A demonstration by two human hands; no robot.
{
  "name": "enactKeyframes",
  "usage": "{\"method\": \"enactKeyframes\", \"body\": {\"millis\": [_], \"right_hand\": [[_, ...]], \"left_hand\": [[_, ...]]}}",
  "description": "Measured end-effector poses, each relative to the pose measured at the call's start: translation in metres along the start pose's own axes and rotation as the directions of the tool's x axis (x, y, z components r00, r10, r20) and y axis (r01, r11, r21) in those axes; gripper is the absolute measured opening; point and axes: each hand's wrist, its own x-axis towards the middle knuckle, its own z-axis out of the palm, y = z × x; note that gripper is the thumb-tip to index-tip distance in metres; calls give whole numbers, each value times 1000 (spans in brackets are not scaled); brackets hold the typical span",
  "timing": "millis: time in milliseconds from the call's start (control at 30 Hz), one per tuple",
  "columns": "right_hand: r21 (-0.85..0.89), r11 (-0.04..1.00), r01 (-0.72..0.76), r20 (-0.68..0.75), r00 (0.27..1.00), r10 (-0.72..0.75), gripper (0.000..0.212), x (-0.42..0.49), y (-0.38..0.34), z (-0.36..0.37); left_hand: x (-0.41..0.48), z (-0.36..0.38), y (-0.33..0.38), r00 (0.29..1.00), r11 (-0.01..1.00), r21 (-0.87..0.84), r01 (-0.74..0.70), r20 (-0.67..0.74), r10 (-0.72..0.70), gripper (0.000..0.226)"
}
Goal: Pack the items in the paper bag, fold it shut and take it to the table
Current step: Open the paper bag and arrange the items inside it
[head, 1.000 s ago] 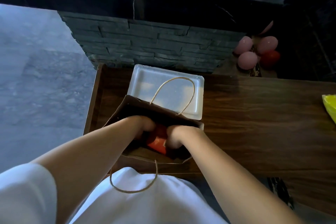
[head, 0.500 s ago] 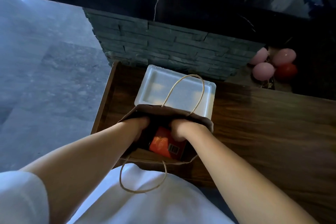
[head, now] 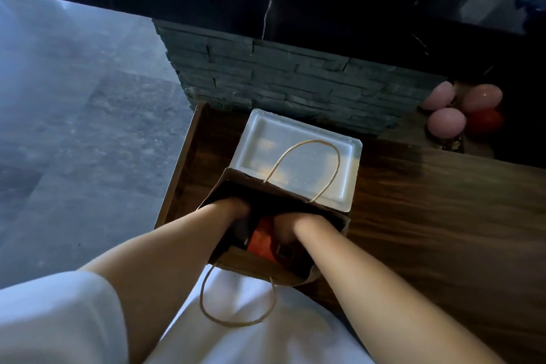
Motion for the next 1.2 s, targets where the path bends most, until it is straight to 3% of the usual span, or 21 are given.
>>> {"method": "enactKeyframes", "body": {"millis": [67,133,200,300,433,767,867,1000,1100,1200], "right_hand": [[7,1000,-4,25,1000,3,40,1,2,2],[-1,1000,-10,65,998,10,43,3,4,4],[-13,1000,-9,94,995,10,45,3,4,5],[-6,1000,-19,106,994,20,46,3,5,4],[90,995,-50,96,995,42,45,-5,4,2],[232,972,-35,4,999,35,45,-24,-3,-1],[268,963,-34,-18,999,40,52,-17,0,3],[294,954,-49,8,999,49,51,-15,-1,5],[297,953,-52,8,999,52,50,-12,1,7],[306,950,-66,16,998,64,51,-8,2,11]], "left_hand": [[-5,1,-3,988,990,-81,119,106,-110,24],[-4,4,-11,990,965,-241,100,118,-73,30],[4,6,-11,985,967,-225,121,148,-89,35],[11,10,-8,995,900,-424,101,64,-81,26],[5,6,-13,986,885,-461,66,167,13,36],[-4,-12,-13,995,917,-398,-34,68,66,14],[2,-13,-9,997,968,-253,-4,71,23,35],[3,-17,-4,995,992,-121,-39,86,50,25],[-1,-15,-2,996,998,35,-53,69,50,33],[-1,-16,-7,974,995,-40,96,208,-86,45]]}}
